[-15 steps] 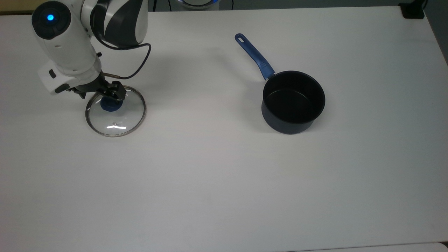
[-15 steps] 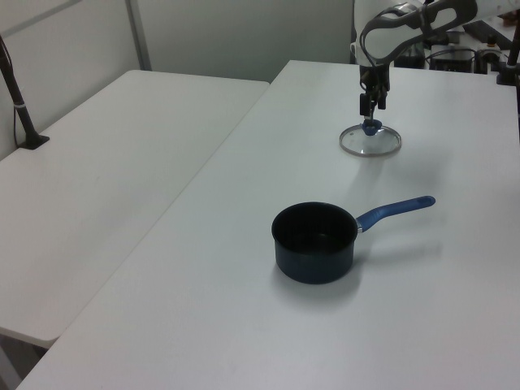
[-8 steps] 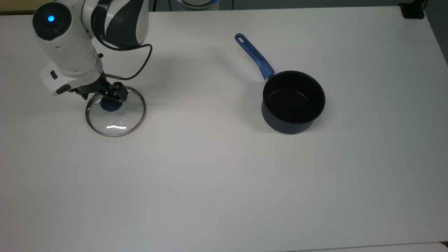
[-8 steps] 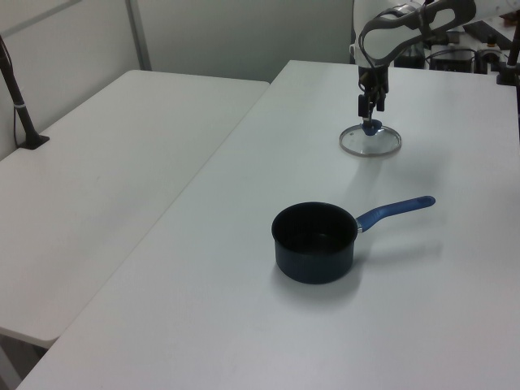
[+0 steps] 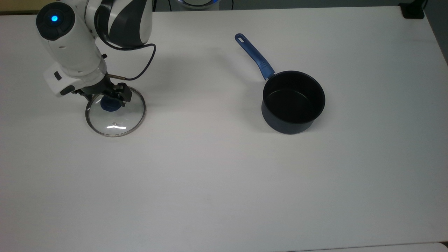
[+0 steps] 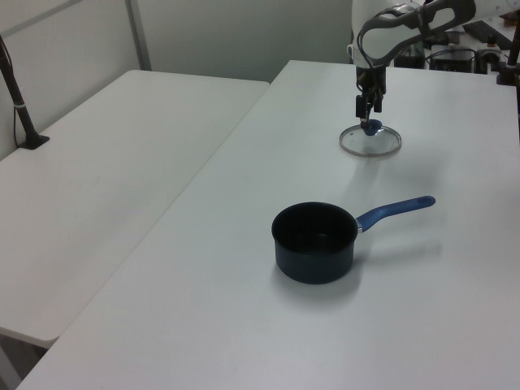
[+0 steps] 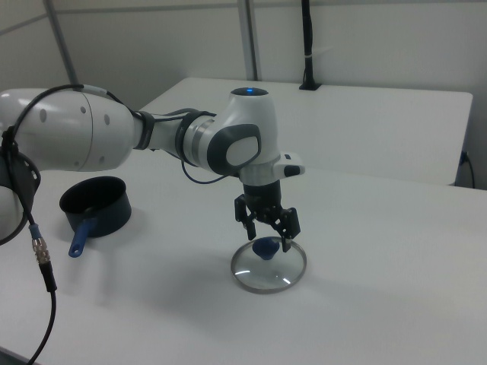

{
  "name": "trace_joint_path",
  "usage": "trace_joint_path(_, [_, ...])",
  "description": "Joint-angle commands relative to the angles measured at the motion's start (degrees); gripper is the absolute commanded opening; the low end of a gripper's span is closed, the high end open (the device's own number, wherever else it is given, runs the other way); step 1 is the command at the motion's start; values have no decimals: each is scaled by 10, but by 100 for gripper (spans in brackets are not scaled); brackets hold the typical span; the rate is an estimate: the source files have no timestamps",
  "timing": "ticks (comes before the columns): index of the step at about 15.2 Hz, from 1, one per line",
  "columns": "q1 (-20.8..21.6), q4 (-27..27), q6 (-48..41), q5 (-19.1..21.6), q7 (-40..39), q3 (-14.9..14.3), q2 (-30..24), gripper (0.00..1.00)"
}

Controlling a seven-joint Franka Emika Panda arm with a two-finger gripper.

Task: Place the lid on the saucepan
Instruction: 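Lower the gripper and close it on the blue knob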

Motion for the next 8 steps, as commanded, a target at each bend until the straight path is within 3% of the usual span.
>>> trace_joint_path(1, [7,-19,15,10,-5,-4,-3,100])
trace_joint_path(8, [6,-19,15,7,-19,-4,6,78])
